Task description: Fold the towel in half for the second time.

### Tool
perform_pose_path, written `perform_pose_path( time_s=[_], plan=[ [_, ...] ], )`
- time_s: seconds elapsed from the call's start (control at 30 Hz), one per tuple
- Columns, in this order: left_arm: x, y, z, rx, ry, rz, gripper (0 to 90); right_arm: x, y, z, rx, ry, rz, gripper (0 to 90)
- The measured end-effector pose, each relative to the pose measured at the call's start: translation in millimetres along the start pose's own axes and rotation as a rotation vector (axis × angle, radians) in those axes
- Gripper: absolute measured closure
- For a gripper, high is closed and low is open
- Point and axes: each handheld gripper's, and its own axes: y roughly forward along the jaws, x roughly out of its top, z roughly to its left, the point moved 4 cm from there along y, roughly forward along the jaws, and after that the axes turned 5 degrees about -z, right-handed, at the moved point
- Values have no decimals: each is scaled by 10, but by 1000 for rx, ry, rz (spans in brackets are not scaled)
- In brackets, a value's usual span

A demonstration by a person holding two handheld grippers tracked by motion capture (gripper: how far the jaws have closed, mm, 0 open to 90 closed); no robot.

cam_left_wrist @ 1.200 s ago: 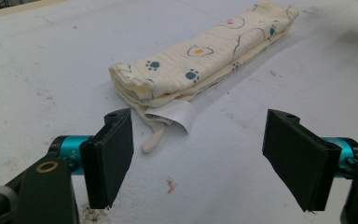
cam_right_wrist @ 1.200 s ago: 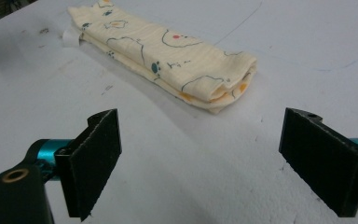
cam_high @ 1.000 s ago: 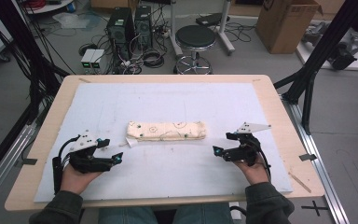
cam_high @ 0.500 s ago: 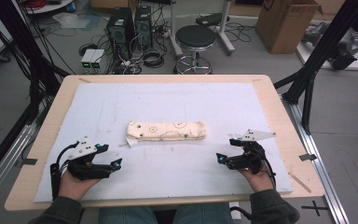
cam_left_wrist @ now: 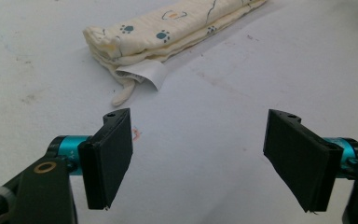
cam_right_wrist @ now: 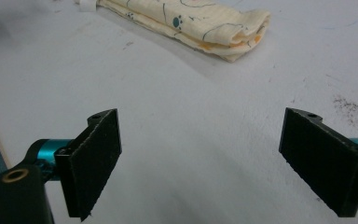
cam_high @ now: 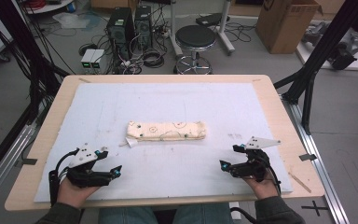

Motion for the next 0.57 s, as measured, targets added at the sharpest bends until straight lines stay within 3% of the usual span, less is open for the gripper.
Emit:
perform_pose_path(
  time_s=[0.57],
  plan=[
    [-40,44,21,6,4,1,244,-22,49,21,0,-16,1,121]
  ],
)
